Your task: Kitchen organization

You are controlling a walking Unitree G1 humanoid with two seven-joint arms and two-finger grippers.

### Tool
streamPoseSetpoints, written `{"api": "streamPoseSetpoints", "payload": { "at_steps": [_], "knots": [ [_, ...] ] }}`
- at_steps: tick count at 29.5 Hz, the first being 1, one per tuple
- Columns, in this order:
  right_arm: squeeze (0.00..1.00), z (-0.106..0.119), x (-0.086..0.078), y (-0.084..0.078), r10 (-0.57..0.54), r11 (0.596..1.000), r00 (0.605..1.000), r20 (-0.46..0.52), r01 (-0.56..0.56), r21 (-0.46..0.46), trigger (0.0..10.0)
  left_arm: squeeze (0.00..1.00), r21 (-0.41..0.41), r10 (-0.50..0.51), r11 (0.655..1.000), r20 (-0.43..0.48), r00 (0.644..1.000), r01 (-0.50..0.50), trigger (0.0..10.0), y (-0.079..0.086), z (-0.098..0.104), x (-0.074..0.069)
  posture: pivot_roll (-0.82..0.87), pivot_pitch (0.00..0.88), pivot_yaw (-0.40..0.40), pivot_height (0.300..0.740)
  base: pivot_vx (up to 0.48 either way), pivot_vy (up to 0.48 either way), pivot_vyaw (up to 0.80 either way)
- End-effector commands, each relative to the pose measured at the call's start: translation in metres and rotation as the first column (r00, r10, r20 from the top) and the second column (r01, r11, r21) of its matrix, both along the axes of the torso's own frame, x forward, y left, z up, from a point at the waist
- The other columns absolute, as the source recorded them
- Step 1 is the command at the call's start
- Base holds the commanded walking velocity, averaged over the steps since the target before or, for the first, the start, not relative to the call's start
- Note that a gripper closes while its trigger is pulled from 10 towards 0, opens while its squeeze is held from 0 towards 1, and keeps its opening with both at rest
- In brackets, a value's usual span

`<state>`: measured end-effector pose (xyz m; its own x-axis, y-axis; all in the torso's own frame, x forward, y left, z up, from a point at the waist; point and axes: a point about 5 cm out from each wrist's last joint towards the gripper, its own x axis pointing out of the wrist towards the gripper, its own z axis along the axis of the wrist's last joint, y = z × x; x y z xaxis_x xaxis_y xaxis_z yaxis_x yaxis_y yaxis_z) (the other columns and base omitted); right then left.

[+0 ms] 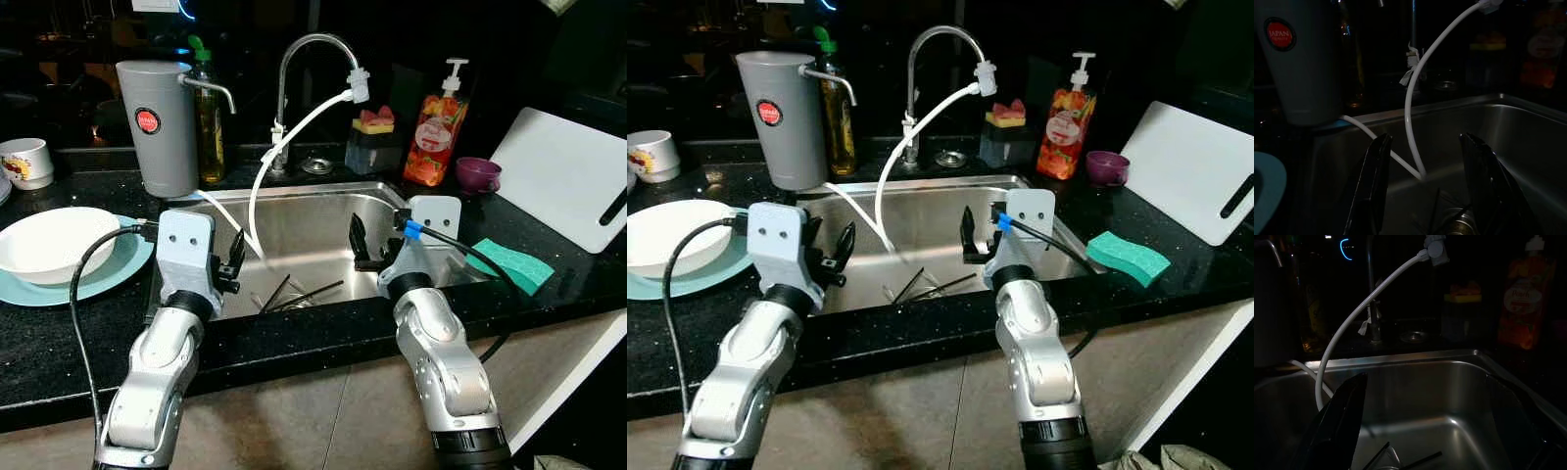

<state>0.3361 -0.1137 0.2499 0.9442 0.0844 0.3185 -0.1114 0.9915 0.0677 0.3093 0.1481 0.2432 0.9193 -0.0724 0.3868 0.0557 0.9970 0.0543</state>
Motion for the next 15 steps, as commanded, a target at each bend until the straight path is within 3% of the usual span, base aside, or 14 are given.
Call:
{"api": "streamPoseSetpoints", "payload": {
  "at_steps": [1, 15],
  "knots": [
    [0.00, -0.004, -0.002, -0.001, -0.001, 1.000, 1.000, -0.007, 0.001, 0.005, 10.0, 0.00, -0.009, 0.034, 0.999, -0.004, 0.999, -0.034, 10.0, 0.002, -0.002, 0.001, 0.13, 0.053, -0.074, 0.740, 0.000, 0.000, 0.00],
    [0.00, -0.015, -0.006, -0.003, -0.011, 1.000, 0.999, -0.042, 0.011, 0.001, 10.0, 0.00, 0.015, 0.155, 0.988, -0.063, 0.986, -0.155, 10.0, 0.035, -0.020, -0.003, 0.13, 0.053, -0.069, 0.740, 0.000, 0.000, 0.00]
  ]
}}
